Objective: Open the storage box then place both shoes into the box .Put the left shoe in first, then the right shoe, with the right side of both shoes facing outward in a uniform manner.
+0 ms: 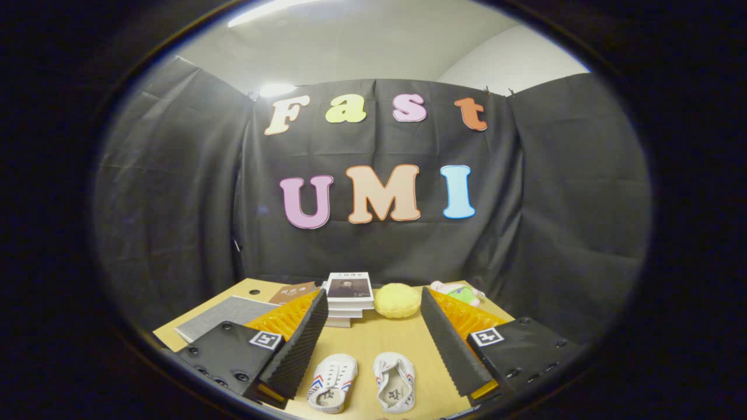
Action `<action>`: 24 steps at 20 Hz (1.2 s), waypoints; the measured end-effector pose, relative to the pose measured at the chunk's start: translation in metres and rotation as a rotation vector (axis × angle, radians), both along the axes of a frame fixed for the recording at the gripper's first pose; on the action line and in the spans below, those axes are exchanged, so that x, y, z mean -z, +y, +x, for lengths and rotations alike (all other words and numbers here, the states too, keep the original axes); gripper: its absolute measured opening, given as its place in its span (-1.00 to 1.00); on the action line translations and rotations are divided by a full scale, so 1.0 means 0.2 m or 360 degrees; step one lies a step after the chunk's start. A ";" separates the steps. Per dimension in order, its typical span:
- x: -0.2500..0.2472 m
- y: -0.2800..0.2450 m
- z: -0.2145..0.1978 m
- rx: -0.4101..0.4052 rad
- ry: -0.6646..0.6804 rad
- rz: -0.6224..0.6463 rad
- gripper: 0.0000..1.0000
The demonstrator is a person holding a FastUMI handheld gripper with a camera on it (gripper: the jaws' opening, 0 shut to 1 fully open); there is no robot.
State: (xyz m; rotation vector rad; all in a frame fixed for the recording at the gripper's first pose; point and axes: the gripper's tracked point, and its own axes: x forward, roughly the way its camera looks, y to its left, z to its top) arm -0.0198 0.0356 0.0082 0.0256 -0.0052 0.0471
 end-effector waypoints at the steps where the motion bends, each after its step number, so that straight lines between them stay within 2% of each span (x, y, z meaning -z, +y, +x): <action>1: 0.01 0.02 0.01 -0.0021 0.0016 0.0041 1.00; 5: 0.10 0.12 0.07 -0.0156 0.0164 0.0288 1.00; 8: 0.18 0.27 0.10 -0.0307 0.0316 0.0560 1.00; 13: 0.46 0.54 0.05 -0.0609 0.0751 0.0923 1.00; 18: 0.79 0.70 -0.03 -0.0723 0.1157 0.1153 1.00; 24: 0.97 0.83 -0.08 -0.0836 0.1386 0.1348 1.00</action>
